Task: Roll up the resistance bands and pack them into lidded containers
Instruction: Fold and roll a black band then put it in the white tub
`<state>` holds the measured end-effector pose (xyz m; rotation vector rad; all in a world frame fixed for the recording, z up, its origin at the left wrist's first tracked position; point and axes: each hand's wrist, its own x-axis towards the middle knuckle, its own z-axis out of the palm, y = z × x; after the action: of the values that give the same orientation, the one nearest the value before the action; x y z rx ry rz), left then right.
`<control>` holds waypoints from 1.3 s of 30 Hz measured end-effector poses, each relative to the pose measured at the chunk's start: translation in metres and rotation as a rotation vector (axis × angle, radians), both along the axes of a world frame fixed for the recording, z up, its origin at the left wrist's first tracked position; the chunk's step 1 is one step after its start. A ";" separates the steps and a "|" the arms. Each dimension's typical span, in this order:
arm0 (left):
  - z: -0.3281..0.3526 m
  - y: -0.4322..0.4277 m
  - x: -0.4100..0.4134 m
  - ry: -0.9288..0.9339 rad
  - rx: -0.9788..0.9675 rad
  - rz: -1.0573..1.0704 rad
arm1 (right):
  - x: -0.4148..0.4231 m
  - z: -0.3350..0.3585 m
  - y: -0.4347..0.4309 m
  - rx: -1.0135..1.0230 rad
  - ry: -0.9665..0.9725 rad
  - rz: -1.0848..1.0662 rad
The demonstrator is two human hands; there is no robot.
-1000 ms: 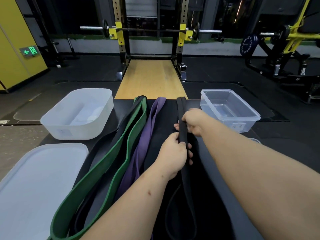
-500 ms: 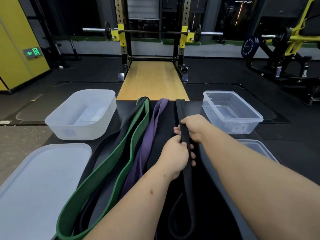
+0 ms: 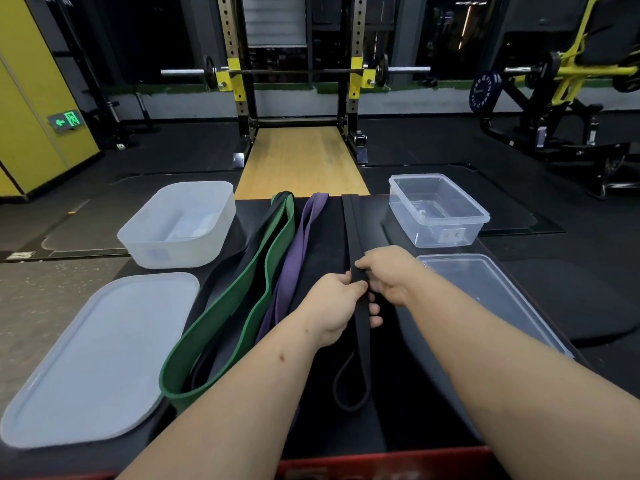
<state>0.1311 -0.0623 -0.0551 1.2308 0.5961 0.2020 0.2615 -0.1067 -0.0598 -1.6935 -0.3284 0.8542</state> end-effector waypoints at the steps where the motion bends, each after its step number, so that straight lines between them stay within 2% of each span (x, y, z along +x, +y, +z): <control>1: 0.002 -0.004 -0.005 0.001 0.002 0.000 | -0.005 0.002 -0.005 0.009 -0.001 0.002; 15: 0.013 -0.056 -0.078 0.103 0.019 -0.129 | -0.078 -0.001 -0.076 0.090 0.004 -0.008; 19: 0.010 -0.065 -0.099 0.150 0.203 -0.204 | -0.091 -0.004 -0.094 0.124 0.033 -0.041; 23: 0.007 -0.069 -0.111 0.218 0.669 -0.083 | -0.097 -0.010 -0.102 0.206 0.049 -0.110; 26: 0.010 -0.074 -0.118 0.252 0.779 -0.079 | -0.102 -0.014 -0.106 0.250 0.100 -0.123; 30: 0.003 -0.077 -0.117 0.253 0.659 -0.128 | -0.105 -0.018 -0.105 0.303 0.159 -0.173; 35: -0.008 -0.079 -0.115 0.211 0.509 -0.059 | -0.111 -0.014 -0.107 0.349 0.209 -0.157; 39: -0.006 -0.081 -0.113 0.246 0.414 -0.012 | -0.111 -0.007 -0.109 0.393 0.197 -0.153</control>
<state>0.0183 -0.1432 -0.0612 1.6749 0.7848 0.1694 0.1504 -0.2154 -0.0669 -1.2433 -0.2122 0.7770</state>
